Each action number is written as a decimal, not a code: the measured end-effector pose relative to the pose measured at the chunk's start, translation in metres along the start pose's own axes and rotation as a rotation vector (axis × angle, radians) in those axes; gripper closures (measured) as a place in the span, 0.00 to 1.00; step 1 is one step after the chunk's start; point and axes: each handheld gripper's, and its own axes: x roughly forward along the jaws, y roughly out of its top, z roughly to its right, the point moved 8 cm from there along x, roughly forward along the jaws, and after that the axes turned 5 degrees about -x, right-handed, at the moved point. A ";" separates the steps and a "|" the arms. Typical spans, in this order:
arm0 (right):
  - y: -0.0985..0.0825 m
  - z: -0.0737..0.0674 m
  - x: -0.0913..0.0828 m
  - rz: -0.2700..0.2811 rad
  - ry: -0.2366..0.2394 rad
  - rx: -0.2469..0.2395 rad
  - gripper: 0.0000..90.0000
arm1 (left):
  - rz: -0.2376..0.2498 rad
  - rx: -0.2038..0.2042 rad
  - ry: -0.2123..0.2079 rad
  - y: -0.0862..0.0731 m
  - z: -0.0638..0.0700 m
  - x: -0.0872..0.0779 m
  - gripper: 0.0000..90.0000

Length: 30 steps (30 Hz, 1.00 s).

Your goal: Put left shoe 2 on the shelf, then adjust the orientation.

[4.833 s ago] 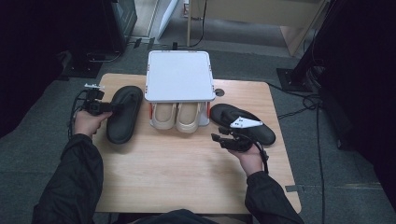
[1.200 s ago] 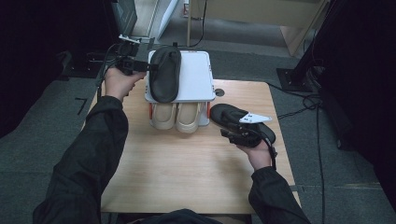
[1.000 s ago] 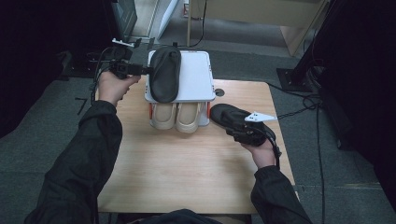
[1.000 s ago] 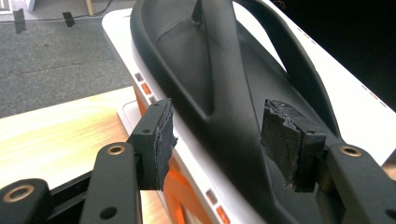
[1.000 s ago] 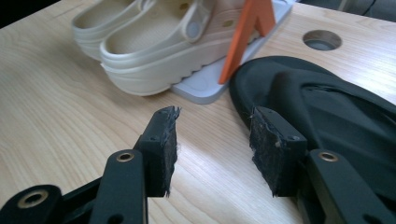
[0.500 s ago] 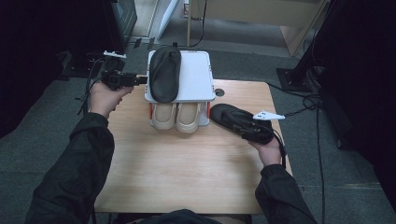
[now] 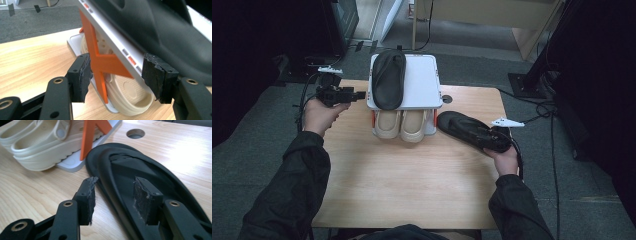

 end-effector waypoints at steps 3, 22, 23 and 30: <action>-0.001 0.006 0.000 0.007 -0.010 0.016 0.60 | -0.009 -0.001 -0.002 -0.008 -0.002 0.002 0.45; -0.019 0.033 0.016 -0.060 -0.063 0.061 0.69 | 0.008 0.027 0.005 -0.052 -0.008 0.017 0.44; -0.020 0.034 0.016 -0.065 -0.061 0.064 0.69 | 0.008 0.025 0.005 -0.054 -0.008 0.018 0.44; -0.021 0.034 0.022 -0.094 -0.070 0.061 0.70 | 0.003 0.006 -0.006 -0.069 -0.009 0.018 0.45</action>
